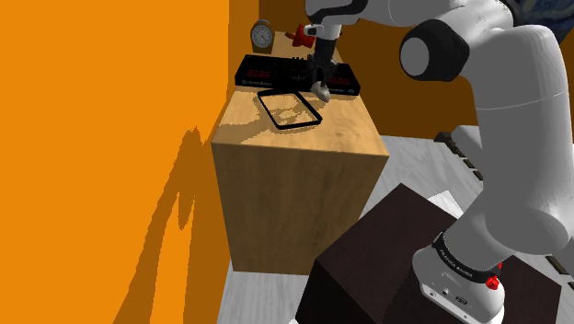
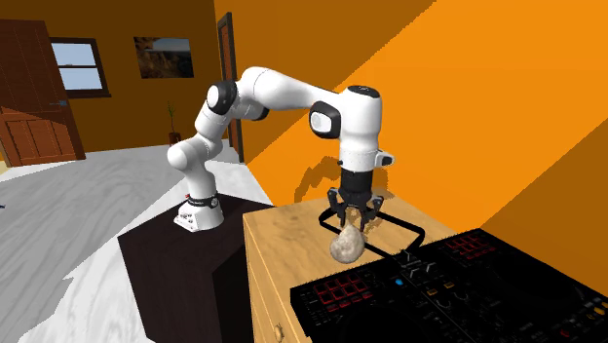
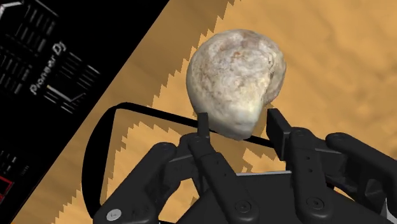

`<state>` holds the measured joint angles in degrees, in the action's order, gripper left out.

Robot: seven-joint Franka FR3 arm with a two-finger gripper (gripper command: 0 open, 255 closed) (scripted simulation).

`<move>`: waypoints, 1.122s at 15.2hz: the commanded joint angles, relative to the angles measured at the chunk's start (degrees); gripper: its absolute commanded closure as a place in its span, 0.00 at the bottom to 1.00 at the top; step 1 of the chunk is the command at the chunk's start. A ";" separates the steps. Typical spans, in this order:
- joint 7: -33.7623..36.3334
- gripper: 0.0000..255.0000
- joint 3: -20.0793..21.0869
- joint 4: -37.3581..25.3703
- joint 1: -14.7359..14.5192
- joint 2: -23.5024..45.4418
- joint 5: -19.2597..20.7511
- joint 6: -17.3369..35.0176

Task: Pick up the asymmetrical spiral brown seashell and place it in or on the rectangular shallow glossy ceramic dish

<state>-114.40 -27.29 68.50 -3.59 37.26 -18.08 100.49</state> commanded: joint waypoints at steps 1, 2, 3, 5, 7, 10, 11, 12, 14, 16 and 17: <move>0.15 1.00 -0.13 -1.23 0.25 -0.19 0.19 -1.58; 0.24 1.00 -0.15 -2.02 0.38 -0.19 0.22 -2.34; 0.34 1.00 -0.16 -2.84 0.53 -0.18 0.24 -3.11; 0.48 1.00 -0.17 -4.11 0.76 -0.13 0.27 -4.28; 0.50 0.00 -0.14 -3.46 0.56 -0.14 0.25 -3.62; -2.48 0.00 3.50 16.81 3.41 -9.28 -14.59 10.50; -2.60 0.00 3.58 17.15 3.27 -9.02 -14.79 11.07; -2.73 0.00 3.66 17.46 3.14 -8.75 -14.98 11.64; -2.96 0.00 3.90 18.05 2.93 -8.20 -15.36 12.76; -3.20 0.00 4.16 18.58 2.75 -7.60 -15.74 13.86; -3.31 0.00 4.29 18.82 2.67 -7.29 -15.94 14.41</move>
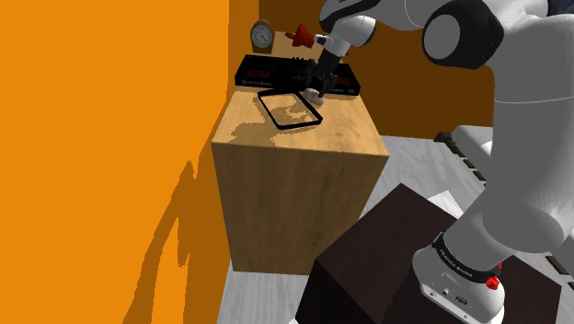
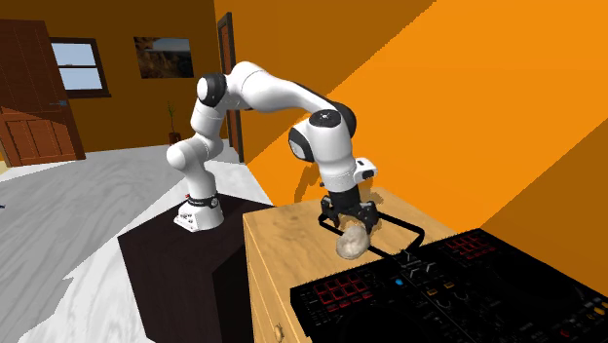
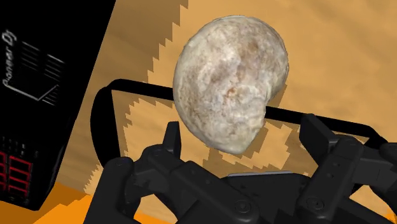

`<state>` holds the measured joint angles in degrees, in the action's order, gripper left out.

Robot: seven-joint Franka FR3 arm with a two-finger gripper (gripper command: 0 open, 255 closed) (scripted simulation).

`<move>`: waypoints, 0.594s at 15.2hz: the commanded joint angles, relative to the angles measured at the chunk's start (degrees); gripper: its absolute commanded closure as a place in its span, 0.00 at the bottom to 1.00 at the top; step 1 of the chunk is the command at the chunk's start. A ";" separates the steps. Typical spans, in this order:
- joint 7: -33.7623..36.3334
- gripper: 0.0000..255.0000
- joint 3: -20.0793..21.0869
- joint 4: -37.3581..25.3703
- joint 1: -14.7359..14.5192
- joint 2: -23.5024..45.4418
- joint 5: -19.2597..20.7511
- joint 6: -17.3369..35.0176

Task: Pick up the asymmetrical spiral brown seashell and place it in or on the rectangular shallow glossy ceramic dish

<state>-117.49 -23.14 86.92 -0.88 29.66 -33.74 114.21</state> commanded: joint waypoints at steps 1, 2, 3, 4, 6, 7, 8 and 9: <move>-0.29 0.00 0.22 0.53 -0.09 0.48 -0.39 1.00; -0.29 0.00 0.21 0.54 -0.09 0.48 -0.39 1.00; -0.29 0.00 0.21 0.53 -0.09 0.48 -0.39 1.00; -0.29 0.00 0.22 0.53 -0.09 0.48 -0.39 1.00; -0.29 0.00 0.21 0.53 -0.09 0.48 -0.39 1.00; -0.29 0.00 0.21 0.53 -0.09 0.48 -0.39 1.00; -0.30 0.00 0.21 0.53 -0.09 0.48 -0.39 1.00; -0.30 1.00 0.21 0.54 -0.09 0.48 -0.39 1.00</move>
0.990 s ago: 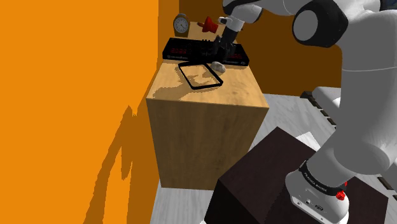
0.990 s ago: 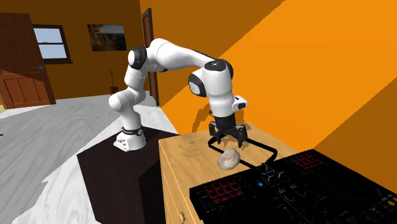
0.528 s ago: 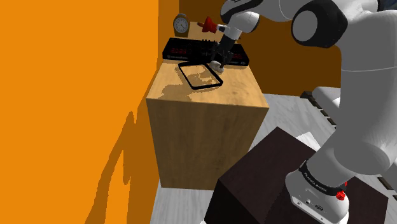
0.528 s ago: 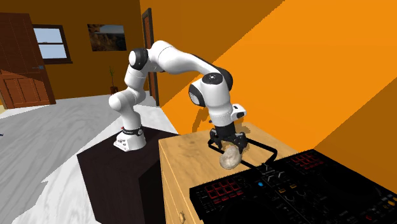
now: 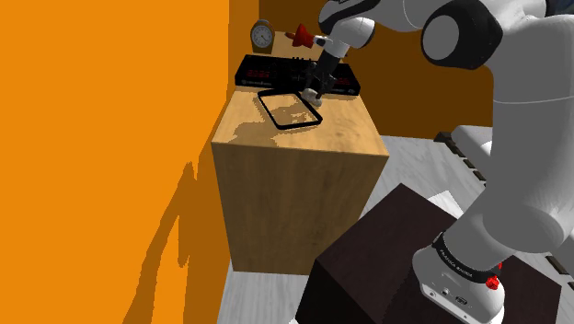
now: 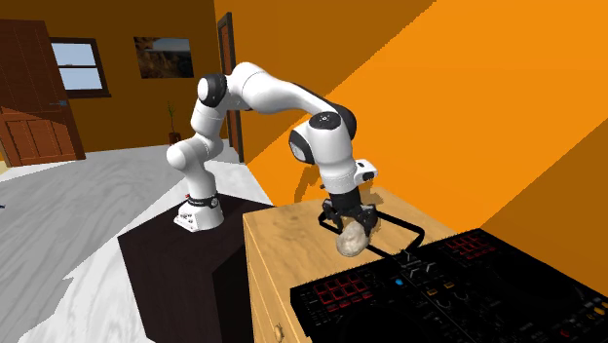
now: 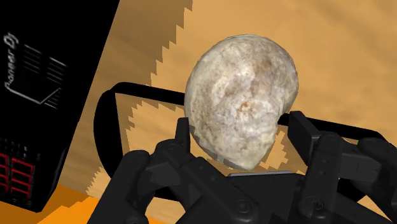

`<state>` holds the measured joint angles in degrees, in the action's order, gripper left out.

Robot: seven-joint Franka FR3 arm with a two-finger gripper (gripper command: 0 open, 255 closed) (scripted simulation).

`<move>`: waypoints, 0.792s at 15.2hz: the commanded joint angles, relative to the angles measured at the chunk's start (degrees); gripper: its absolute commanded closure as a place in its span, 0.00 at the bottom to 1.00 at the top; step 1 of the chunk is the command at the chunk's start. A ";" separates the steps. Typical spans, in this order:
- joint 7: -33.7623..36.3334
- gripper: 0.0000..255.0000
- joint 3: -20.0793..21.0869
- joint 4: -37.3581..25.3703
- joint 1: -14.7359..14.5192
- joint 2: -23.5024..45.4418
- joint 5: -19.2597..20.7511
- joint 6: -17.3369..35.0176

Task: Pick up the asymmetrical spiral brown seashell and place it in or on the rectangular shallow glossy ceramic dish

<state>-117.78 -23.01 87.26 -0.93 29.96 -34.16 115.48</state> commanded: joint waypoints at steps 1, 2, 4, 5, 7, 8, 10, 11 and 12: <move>0.00 1.00 0.09 0.20 -0.05 0.18 0.03 -0.27; 0.01 1.00 0.07 0.31 -0.09 0.09 0.06 -0.24; 0.05 1.00 0.09 0.35 -0.14 0.07 0.05 -0.21; -0.02 1.00 0.04 0.63 -0.16 -0.14 0.10 -0.16; -0.02 1.00 0.03 0.39 -0.07 -0.05 0.10 -0.34; -0.18 1.00 0.03 0.46 0.01 0.01 0.04 -0.26; 0.28 1.00 -0.03 -0.16 -0.07 -0.07 0.23 -0.82; 0.57 1.00 -0.13 -0.53 -0.09 -0.33 0.44 -1.38; 0.85 1.00 -0.22 -0.91 -0.09 -0.57 0.64 -1.94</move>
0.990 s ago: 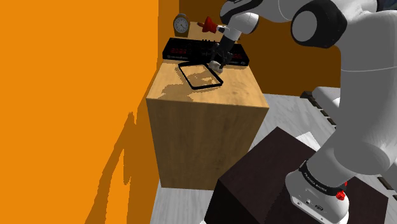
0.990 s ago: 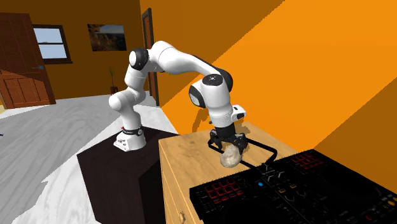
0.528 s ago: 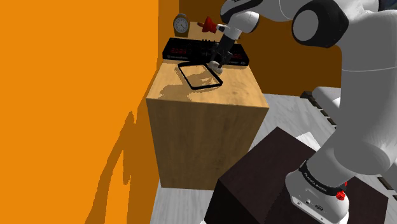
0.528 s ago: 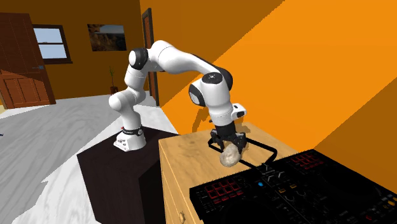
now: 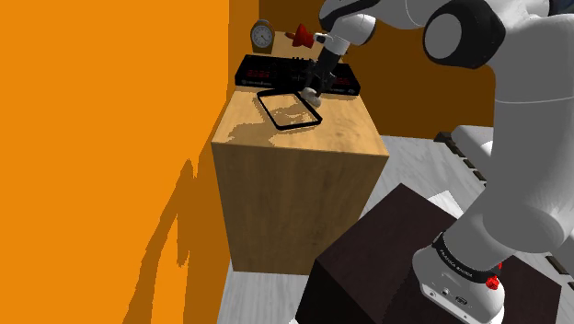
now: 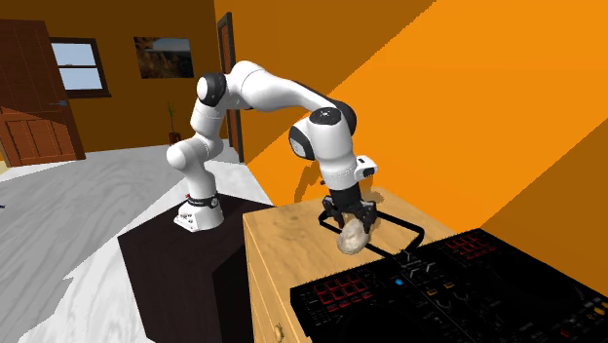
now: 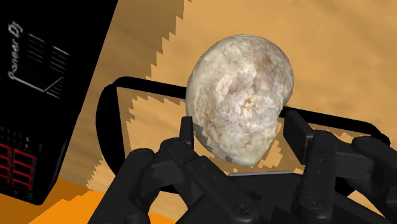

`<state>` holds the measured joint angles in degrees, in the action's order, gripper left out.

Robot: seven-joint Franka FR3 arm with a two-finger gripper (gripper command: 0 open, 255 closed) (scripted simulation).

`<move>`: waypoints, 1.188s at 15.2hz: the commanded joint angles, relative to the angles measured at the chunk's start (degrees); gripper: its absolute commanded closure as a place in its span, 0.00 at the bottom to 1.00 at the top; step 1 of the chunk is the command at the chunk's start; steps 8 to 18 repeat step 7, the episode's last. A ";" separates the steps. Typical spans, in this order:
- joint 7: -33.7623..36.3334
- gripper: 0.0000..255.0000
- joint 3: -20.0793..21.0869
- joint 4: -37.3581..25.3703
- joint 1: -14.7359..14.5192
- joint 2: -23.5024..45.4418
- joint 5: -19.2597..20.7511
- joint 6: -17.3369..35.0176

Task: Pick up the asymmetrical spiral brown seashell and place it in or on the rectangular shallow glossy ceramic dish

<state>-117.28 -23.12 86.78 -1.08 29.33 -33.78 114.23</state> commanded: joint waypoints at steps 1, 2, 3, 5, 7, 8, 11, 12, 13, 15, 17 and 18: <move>0.64 1.00 -0.20 -0.82 0.06 -0.19 0.46 -1.25; 0.92 1.00 -0.28 -1.24 0.06 -0.41 0.65 -1.83; 1.20 1.00 -0.37 -1.67 0.06 -0.62 0.84 -2.40; 1.76 1.00 -0.53 -2.59 0.09 -1.02 1.19 -3.58; 2.32 1.00 -0.67 -3.57 0.14 -1.37 1.52 -4.78; 2.32 1.00 -0.67 -3.57 0.14 -1.37 1.52 -4.78; 2.32 1.00 -0.67 -3.57 0.14 -1.37 1.52 -4.78; 2.32 1.00 -0.67 -3.57 0.14 -1.37 1.52 -4.78; 2.32 1.00 -0.67 -3.57 0.14 -1.37 1.52 -4.78; 2.32 1.00 -0.67 -3.57 0.14 -1.37 1.52 -4.78; 2.32 1.00 -0.67 -3.57 0.14 -1.37 1.52 -4.78; 2.32 1.00 -0.67 -3.57 0.14 -1.37 1.52 -4.78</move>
